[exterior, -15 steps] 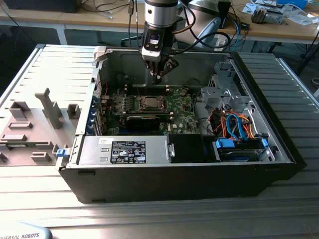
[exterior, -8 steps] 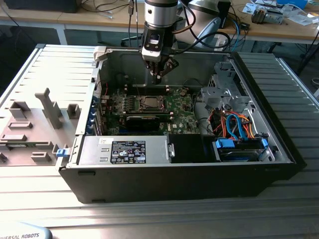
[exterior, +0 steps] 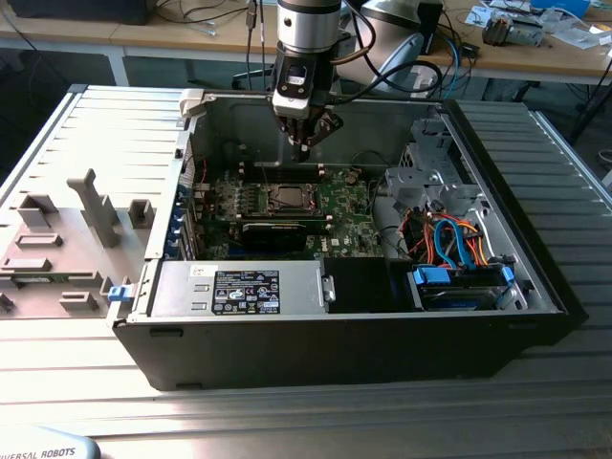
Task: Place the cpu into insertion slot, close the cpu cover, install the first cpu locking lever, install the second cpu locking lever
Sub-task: 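Install the first cpu locking lever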
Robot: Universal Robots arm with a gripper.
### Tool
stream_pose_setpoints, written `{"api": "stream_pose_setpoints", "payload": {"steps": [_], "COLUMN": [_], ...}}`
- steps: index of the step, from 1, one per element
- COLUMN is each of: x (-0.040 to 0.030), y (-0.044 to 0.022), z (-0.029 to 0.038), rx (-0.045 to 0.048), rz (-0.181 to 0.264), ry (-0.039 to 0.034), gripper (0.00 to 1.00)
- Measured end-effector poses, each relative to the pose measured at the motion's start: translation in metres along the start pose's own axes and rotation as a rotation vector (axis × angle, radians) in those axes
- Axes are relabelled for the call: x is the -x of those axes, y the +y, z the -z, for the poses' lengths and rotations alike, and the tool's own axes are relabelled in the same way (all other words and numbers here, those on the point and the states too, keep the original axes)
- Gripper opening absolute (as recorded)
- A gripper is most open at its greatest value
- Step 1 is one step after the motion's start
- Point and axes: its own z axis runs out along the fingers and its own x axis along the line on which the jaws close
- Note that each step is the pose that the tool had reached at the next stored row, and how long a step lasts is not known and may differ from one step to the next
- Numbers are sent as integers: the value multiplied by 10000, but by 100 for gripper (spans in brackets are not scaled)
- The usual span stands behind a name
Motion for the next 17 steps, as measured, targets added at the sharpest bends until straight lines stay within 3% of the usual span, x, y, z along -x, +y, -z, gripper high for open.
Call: {"api": "stream_pose_setpoints", "payload": {"steps": [17], "x": [0], "y": [0], "z": [0], "rx": [9], "rz": [198], "ry": [-4], "gripper": [11]}}
